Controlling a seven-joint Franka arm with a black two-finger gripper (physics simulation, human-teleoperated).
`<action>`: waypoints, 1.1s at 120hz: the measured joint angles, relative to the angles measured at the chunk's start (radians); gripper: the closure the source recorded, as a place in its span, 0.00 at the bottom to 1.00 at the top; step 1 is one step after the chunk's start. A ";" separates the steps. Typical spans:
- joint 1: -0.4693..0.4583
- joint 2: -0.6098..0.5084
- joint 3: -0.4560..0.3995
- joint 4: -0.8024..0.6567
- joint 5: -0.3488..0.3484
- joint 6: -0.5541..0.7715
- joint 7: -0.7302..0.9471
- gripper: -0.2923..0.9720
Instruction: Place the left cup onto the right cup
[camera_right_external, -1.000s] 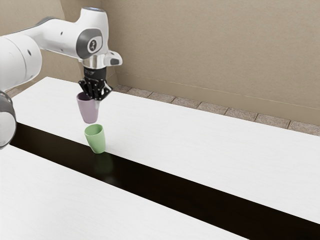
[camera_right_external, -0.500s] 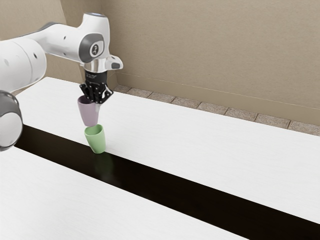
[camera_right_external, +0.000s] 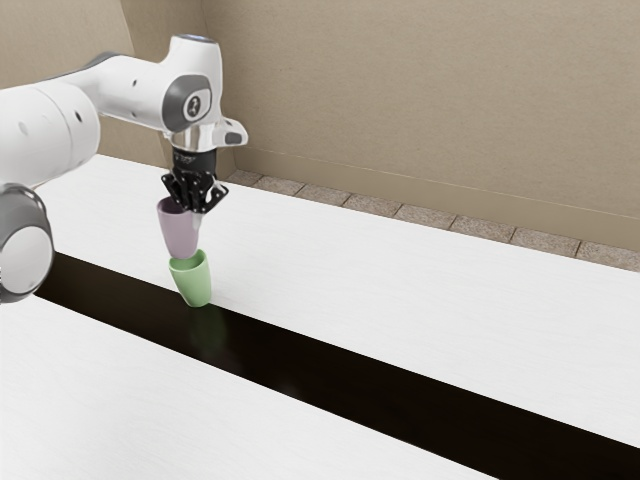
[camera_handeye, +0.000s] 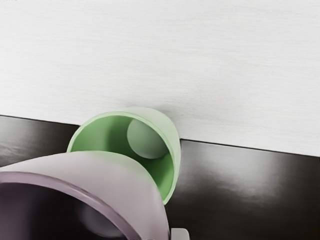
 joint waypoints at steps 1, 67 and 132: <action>0.000 0.001 -0.001 0.001 0.000 0.000 0.000 0.85; 0.024 0.032 -0.020 0.019 -0.001 0.004 -0.002 0.85; 0.041 0.043 -0.026 0.019 -0.004 0.011 -0.001 0.84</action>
